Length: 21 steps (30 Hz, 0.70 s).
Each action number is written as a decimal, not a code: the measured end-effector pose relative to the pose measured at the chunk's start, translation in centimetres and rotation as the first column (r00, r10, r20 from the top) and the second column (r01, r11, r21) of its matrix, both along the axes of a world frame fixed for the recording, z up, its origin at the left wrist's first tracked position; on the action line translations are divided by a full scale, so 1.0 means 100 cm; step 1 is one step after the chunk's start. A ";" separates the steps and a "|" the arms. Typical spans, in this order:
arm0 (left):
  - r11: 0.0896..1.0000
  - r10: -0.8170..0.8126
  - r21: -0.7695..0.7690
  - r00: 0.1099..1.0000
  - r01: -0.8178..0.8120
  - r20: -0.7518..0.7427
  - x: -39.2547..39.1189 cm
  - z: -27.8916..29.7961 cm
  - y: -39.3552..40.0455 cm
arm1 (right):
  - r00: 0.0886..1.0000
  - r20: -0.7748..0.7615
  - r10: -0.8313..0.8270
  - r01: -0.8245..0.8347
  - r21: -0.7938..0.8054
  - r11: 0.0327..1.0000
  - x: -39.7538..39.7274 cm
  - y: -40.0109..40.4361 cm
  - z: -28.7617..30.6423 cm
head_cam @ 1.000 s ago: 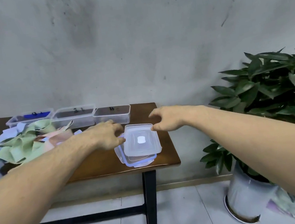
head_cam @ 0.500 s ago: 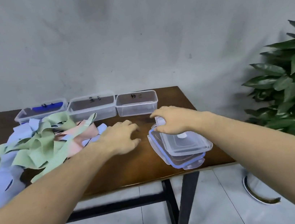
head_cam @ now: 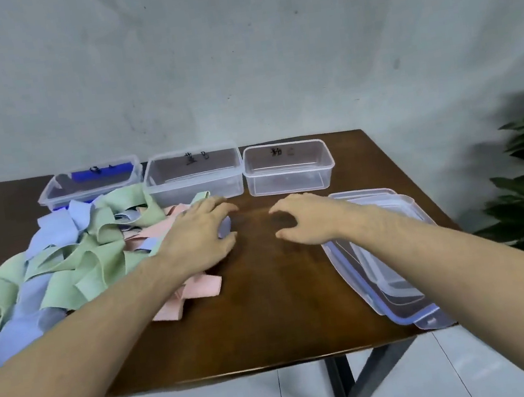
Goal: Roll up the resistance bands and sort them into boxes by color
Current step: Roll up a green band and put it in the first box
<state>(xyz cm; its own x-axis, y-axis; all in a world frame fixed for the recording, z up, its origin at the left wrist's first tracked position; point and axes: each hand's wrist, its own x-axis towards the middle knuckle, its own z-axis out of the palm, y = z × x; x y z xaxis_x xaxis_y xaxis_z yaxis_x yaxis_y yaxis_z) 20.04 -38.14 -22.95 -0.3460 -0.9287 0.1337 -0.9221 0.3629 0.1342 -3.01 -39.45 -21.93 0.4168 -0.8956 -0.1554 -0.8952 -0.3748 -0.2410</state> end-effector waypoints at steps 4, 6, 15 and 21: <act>0.997 0.073 -0.009 0.997 -0.073 -0.021 0.017 0.004 -0.021 | 0.998 0.005 0.062 -0.062 -0.004 0.998 0.021 -0.031 0.001; 0.992 0.128 -0.009 0.991 -0.129 -0.039 0.026 0.004 -0.030 | 0.996 0.014 0.085 -0.085 -0.003 0.996 0.031 -0.045 0.000; 0.944 0.309 0.166 0.940 -0.284 -0.146 0.047 -0.010 -0.054 | 0.990 0.078 0.121 -0.124 0.032 0.992 0.059 -0.074 -0.015; 0.966 0.216 0.168 0.971 -0.196 -0.106 0.066 -0.014 -0.057 | 0.990 0.125 0.067 -0.073 0.040 0.997 0.089 -0.076 -0.009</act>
<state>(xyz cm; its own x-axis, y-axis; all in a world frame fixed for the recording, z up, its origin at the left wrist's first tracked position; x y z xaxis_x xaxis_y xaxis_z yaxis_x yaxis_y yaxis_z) 26.66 -43.82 -24.34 -0.1349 -0.9908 0.0118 -0.9476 0.1325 0.2906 5.86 -47.04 -22.85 0.4966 -0.8570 -0.1378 -0.8297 -0.4221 -0.3653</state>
